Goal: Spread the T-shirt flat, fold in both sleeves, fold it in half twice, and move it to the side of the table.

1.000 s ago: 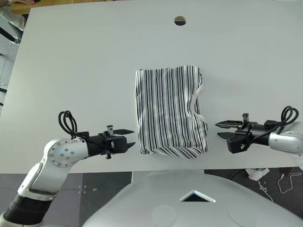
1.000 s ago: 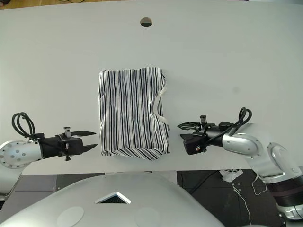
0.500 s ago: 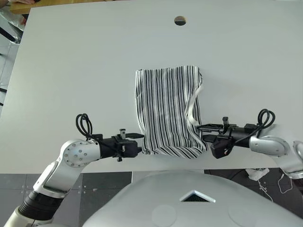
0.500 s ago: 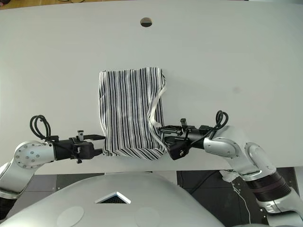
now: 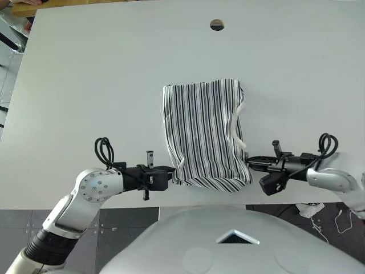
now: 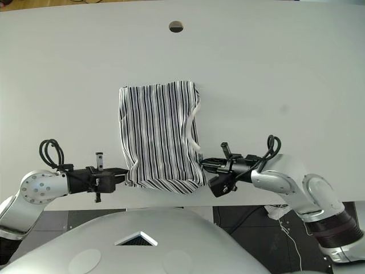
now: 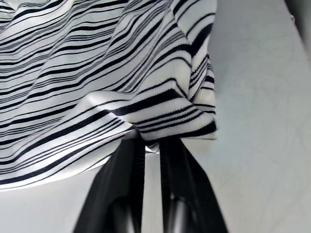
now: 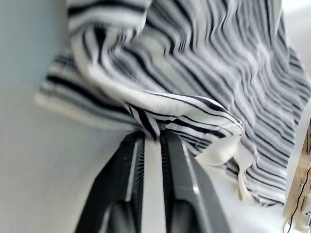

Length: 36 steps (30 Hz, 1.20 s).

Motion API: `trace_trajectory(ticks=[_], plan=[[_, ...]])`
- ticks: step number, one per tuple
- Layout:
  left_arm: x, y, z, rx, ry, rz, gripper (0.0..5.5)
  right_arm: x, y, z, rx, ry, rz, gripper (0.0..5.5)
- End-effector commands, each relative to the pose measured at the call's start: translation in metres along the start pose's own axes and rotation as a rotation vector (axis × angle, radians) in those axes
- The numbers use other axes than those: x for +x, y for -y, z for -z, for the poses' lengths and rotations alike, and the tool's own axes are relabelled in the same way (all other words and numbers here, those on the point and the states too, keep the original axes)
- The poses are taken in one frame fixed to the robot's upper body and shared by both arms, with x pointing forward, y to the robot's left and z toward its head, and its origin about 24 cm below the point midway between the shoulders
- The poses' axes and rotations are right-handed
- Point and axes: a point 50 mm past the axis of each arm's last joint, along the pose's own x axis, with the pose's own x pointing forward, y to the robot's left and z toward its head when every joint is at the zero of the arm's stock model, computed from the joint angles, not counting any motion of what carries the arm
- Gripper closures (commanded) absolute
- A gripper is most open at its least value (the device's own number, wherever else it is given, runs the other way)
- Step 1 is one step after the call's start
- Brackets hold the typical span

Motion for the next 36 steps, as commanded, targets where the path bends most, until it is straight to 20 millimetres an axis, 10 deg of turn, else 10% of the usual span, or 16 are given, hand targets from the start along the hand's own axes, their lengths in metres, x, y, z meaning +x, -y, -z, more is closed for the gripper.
trace_trajectory(ticks=[1,12,21,36], plan=[[0.001,-0.003,-0.005,0.031,0.011,-0.013,5.4,-0.002,-0.002,0.002,-0.001,-0.017,-0.016,5.38],[-0.009,0.002,-0.015,-0.099,0.113,0.061,5.4,-0.018,0.001,0.008,0.17,0.009,0.053,5.38],[-0.01,-0.001,-0.007,-0.114,0.084,0.039,5.4,-0.021,-0.011,0.025,0.151,-0.11,0.032,3.81],[-0.009,-0.003,-0.007,-0.134,0.091,0.021,5.4,-0.02,-0.02,-0.02,0.082,0.085,-0.075,3.81]])
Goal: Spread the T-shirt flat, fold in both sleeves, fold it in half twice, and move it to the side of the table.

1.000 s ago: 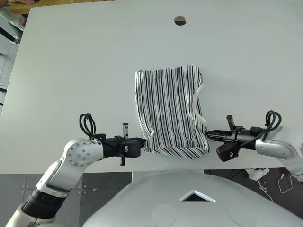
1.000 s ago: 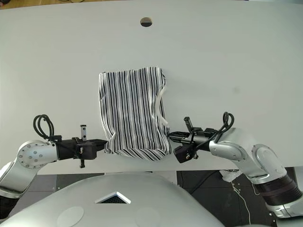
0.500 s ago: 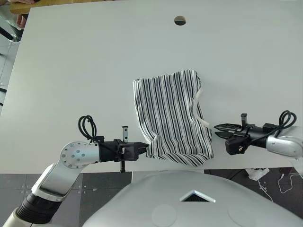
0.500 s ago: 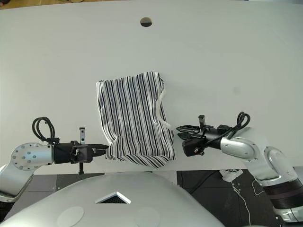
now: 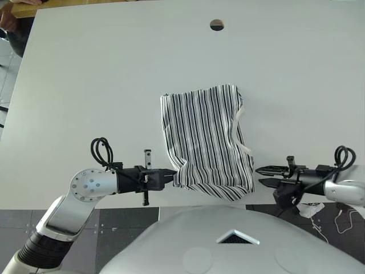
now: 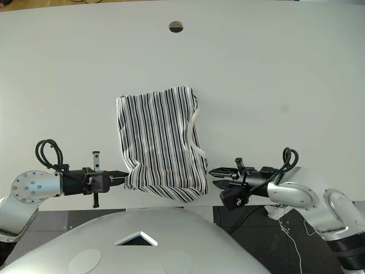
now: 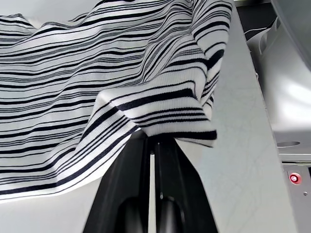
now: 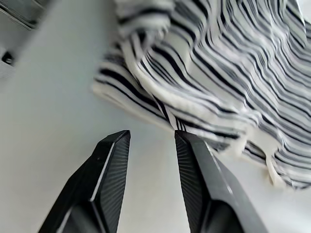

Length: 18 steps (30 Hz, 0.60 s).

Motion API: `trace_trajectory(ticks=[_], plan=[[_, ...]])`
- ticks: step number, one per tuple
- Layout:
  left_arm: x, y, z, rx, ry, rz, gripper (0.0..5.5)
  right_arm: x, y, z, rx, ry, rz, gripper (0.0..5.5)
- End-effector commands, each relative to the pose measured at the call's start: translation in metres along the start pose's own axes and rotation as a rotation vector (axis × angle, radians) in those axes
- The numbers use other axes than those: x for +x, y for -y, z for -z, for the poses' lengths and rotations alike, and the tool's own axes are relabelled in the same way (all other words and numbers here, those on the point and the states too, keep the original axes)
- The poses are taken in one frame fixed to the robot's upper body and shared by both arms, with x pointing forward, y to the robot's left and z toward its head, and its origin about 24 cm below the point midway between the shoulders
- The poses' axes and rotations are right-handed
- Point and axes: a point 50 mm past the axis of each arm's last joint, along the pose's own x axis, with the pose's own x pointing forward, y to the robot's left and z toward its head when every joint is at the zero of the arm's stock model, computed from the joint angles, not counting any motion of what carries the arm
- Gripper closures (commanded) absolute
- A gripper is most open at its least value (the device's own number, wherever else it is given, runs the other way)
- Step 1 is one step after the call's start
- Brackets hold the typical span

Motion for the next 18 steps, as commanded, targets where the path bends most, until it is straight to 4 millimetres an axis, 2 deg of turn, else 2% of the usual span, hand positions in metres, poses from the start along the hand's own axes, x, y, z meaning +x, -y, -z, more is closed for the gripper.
trace_trajectory(ticks=[1,7,11,15,18], plan=[[0.0,-0.004,-0.001,0.005,-0.005,-0.016,5.4,0.007,0.003,-0.006,-0.045,0.024,0.009,3.81],[0.0,-0.003,-0.001,0.0,-0.004,-0.015,5.4,0.018,0.009,-0.011,-0.083,0.063,0.046,3.81],[0.0,-0.002,-0.001,-0.002,-0.001,-0.013,5.4,0.024,0.009,-0.006,-0.094,0.042,0.033,3.81],[0.0,-0.003,-0.002,0.001,0.0,-0.005,5.4,0.026,0.002,0.002,-0.074,-0.002,-0.001,4.43],[-0.003,-0.003,-0.002,-0.011,-0.001,0.004,5.4,0.023,0.0,-0.002,0.008,0.034,0.0,4.97]])
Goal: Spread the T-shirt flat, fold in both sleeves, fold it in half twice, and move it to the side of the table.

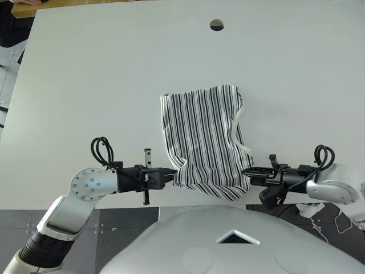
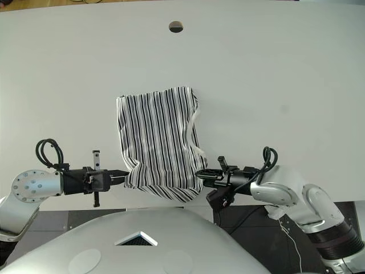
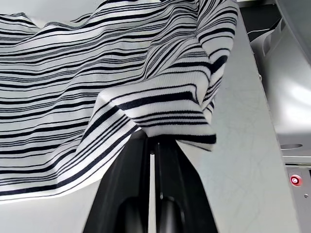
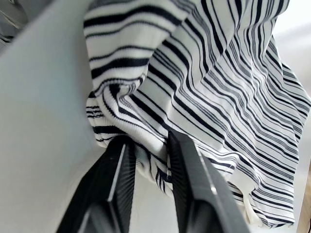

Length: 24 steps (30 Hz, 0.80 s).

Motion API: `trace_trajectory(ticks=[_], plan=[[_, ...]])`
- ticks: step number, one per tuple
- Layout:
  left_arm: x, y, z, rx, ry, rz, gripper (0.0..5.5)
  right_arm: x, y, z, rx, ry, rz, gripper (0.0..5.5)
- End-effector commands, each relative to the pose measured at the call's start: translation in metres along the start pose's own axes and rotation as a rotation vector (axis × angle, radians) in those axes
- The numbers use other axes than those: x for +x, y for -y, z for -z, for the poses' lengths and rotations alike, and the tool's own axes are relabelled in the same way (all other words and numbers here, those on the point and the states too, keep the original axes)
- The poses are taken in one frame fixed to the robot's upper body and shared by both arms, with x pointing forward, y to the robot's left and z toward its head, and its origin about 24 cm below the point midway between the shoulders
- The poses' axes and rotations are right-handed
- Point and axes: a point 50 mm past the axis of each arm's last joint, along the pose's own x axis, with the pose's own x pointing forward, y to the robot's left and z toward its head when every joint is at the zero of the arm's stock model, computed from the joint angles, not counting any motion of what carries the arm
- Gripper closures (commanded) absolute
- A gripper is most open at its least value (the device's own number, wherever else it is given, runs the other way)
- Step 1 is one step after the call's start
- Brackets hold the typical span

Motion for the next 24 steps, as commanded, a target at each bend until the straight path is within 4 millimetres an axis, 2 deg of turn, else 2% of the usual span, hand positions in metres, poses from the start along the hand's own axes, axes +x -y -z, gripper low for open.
trace_trajectory(ticks=[1,2,4,8,11,14,21,23,24], plan=[[-0.004,-0.001,-0.002,-0.011,-0.005,0.012,5.4,-0.003,-0.008,-0.003,0.131,0.022,-0.048,5.17],[-0.006,-0.001,-0.002,-0.022,0.001,0.021,5.4,-0.005,-0.005,-0.008,0.188,0.066,-0.033,5.35],[-0.008,-0.003,-0.006,-0.058,0.039,0.015,5.4,-0.011,0.009,-0.014,0.301,0.149,0.037,5.35],[-0.014,-0.032,-0.013,-0.205,0.138,-0.148,5.4,-0.017,0.04,-0.002,0.497,0.228,0.21,5.35],[-0.022,-0.063,-0.008,-0.378,0.189,-0.287,5.4,-0.018,0.055,0.013,0.646,0.243,0.291,5.35],[-0.024,-0.086,-0.002,-0.526,0.22,-0.381,5.4,-0.014,0.065,0.03,0.769,0.24,0.333,5.35],[-0.002,-0.125,0.001,-0.686,0.241,-0.479,5.4,0.004,0.08,0.072,1.001,0.177,0.41,5.35],[0.003,-0.134,0.004,-0.721,0.231,-0.518,5.4,0.011,0.086,0.084,1.106,0.183,0.42,5.01],[0.005,-0.138,0.005,-0.733,0.23,-0.531,5.18,0.015,0.087,0.089,1.151,0.184,0.424,4.85]])
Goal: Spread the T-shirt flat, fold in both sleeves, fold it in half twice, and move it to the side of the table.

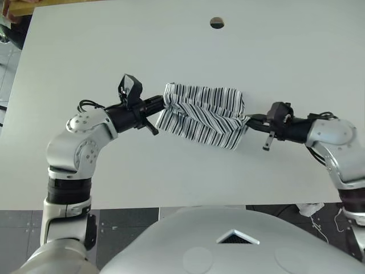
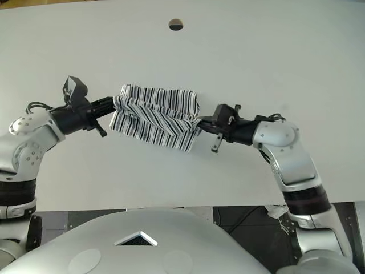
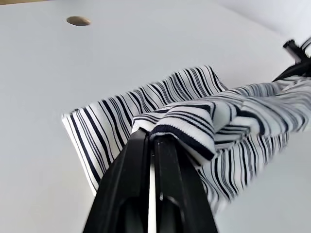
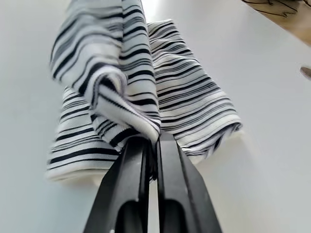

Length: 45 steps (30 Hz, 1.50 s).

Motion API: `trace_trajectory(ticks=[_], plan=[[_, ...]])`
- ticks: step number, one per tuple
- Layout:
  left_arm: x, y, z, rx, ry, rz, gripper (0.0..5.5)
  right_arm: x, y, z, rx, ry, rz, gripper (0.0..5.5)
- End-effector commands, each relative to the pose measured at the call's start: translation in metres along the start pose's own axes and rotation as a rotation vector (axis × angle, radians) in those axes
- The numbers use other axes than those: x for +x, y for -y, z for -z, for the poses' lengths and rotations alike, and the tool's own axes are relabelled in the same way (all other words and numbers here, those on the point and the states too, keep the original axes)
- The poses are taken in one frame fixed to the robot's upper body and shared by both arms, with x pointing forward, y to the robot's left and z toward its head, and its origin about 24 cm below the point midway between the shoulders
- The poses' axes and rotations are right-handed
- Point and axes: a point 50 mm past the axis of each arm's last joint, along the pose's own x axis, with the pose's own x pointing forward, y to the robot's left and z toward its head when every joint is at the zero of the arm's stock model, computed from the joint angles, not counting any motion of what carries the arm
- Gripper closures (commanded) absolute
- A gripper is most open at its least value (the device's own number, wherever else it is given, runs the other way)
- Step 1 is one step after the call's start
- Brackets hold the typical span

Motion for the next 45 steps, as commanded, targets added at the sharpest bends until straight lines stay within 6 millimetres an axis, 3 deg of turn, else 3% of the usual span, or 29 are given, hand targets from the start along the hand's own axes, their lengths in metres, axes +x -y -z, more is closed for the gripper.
trace_trajectory(ticks=[1,5,7,13,16,18,19,21,23,25,27,31,37,42,45], plan=[[0.014,-0.011,-0.003,-0.035,-0.008,-0.075,5.02,0.015,0.018,0.005,0.157,-0.016,0.04,4.6],[0.025,-0.023,0.0,-0.076,-0.015,-0.163,4.46,0.026,0.031,0.005,0.289,0.033,0.102,3.98],[0.028,-0.034,0.006,-0.088,-0.027,-0.242,4.3,0.027,0.04,0.003,0.382,0.067,0.148,3.95],[0.026,-0.055,0.007,-0.054,0.035,-0.422,4.3,0.008,0.076,0.011,0.594,0.125,0.419,3.95],[0.02,-0.066,0.0,-0.024,0.116,-0.51,4.3,-0.001,0.081,0.013,0.623,0.137,0.506,3.95],[0.014,-0.071,-0.009,-0.011,0.203,-0.551,4.3,-0.004,0.077,0.009,0.561,0.151,0.52,3.95],[0.011,-0.069,-0.014,0.003,0.258,-0.537,4.26,-0.002,0.067,-0.005,0.425,0.194,0.479,4.1],[0.009,-0.065,-0.019,0.029,0.321,-0.505,4.46,0.002,0.042,-0.03,0.179,0.276,0.372,4.39],[0.011,-0.058,-0.012,0.041,0.321,-0.459,4.76,0.014,0.002,-0.048,-0.091,0.302,0.197,4.79],[0.012,-0.054,-0.004,0.046,0.305,-0.438,5.09,0.025,-0.026,-0.05,-0.239,0.294,0.068,5.18],[0.013,-0.053,0.005,0.041,0.291,-0.437,5.38,0.042,-0.038,-0.042,-0.305,0.248,-0.003,5.4],[0.014,-0.051,0.014,0.031,0.283,-0.435,5.38,0.073,-0.044,-0.032,-0.322,0.189,-0.045,5.4],[0.017,-0.044,0.015,0.028,0.297,-0.41,5.38,0.115,-0.035,-0.021,-0.236,0.043,0.006,5.4],[0.018,-0.036,0.011,0.033,0.318,-0.39,5.38,0.124,-0.018,-0.016,-0.131,-0.025,0.084,5.4],[0.02,-0.03,0.009,0.051,0.318,-0.364,5.38,0.118,0.01,-0.018,0.015,0.009,0.24,5.4]])
